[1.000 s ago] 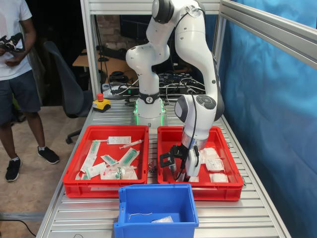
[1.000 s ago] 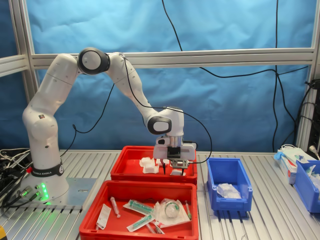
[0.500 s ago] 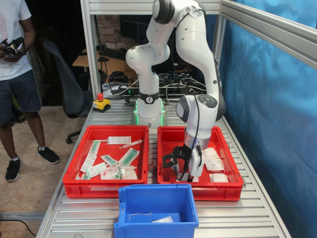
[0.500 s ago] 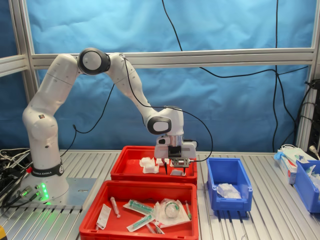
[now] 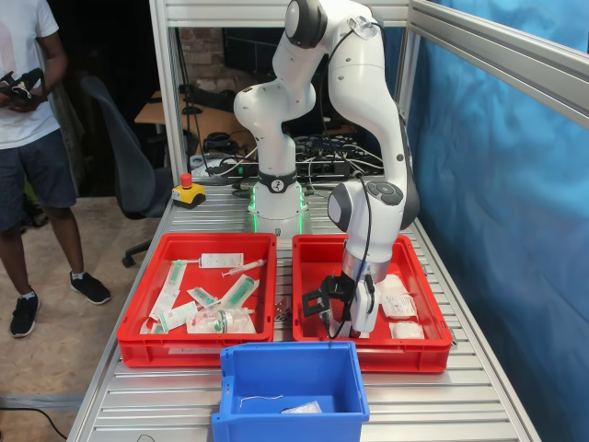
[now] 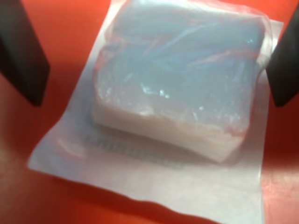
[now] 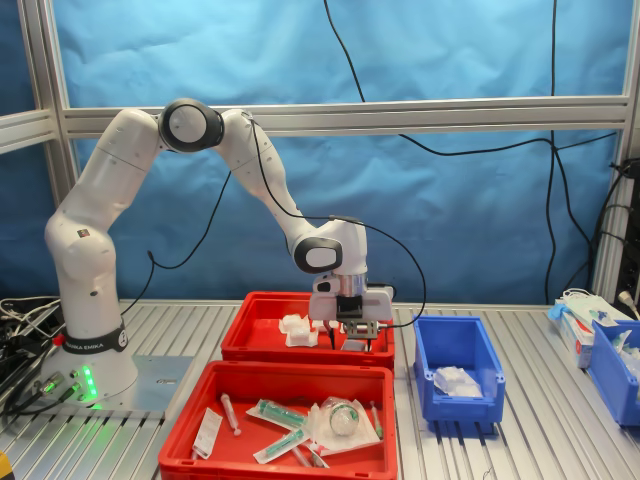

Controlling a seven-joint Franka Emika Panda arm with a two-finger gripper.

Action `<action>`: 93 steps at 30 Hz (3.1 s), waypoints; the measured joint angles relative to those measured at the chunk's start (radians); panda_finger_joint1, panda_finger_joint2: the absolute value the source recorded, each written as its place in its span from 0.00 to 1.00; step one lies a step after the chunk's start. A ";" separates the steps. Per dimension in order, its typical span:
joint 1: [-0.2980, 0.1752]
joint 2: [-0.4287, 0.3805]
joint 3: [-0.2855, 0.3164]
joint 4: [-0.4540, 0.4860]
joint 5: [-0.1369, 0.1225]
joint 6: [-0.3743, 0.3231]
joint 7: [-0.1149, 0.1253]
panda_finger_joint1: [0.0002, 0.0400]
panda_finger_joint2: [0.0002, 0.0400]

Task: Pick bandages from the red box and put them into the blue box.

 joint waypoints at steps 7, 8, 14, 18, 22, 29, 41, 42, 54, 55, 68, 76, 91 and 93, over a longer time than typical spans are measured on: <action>0.000 0.001 0.002 0.000 0.002 0.001 0.000 1.00 1.00; 0.000 0.002 0.003 0.000 0.002 0.001 0.000 1.00 1.00; 0.000 0.003 0.006 0.000 0.003 0.002 0.000 1.00 1.00; 0.000 0.007 0.008 0.000 0.003 0.003 0.000 1.00 1.00; 0.000 0.008 0.008 0.000 0.003 0.003 0.000 1.00 1.00; 0.000 0.008 0.008 0.000 0.003 0.003 0.000 1.00 1.00; 0.000 0.008 0.008 0.000 0.003 0.005 0.000 0.72 0.72; 0.000 0.008 0.008 0.000 0.003 0.005 0.000 0.72 0.72; 0.000 0.008 0.007 0.004 0.003 0.008 0.000 0.47 0.47; 0.000 0.008 0.007 0.005 0.003 0.008 0.000 0.34 0.34; 0.000 0.008 0.007 0.008 0.003 0.008 0.000 0.20 0.20; 0.000 0.005 0.007 0.008 0.003 0.002 0.000 0.20 0.20; 0.000 -0.097 0.002 0.008 0.003 -0.147 0.000 0.20 0.20; 0.000 -0.128 -0.003 0.012 0.003 -0.180 0.000 0.20 0.20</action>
